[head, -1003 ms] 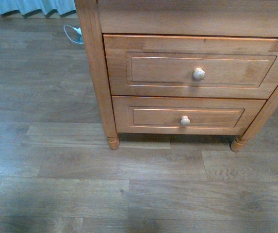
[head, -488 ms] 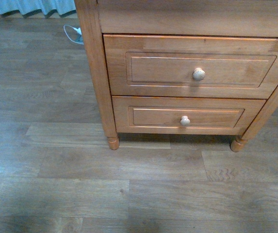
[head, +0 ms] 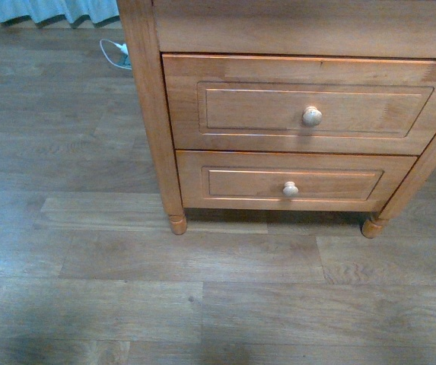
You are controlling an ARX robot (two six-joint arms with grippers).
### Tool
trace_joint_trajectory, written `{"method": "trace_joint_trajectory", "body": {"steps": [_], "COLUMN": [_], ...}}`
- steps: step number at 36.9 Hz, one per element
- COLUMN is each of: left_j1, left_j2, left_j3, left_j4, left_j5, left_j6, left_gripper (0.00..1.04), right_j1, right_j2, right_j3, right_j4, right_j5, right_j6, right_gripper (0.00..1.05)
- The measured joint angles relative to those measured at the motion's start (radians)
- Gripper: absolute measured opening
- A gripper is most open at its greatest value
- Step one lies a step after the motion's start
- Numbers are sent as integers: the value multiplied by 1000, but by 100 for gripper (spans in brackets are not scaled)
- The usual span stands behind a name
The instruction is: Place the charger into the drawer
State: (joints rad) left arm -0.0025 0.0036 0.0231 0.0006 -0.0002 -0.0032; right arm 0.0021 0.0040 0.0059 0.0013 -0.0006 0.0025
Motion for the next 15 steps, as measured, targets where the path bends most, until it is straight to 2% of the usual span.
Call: {"method": "trace_joint_trajectory", "body": {"steps": [5, 10, 15], "left_j1": [0, 0, 0], "left_j2": [0, 0, 0], "left_j3": [0, 0, 0], "left_j4": [0, 0, 0], "left_j5": [0, 0, 0], "left_j6": [0, 0, 0], "left_gripper": [98, 98, 98], "right_j1": [0, 0, 0], "right_j2": [0, 0, 0], "right_j3": [0, 0, 0], "right_j4": [0, 0, 0], "right_j5": [0, 0, 0], "right_j6": [0, -2, -2], "right_gripper": [2, 33, 57]}}
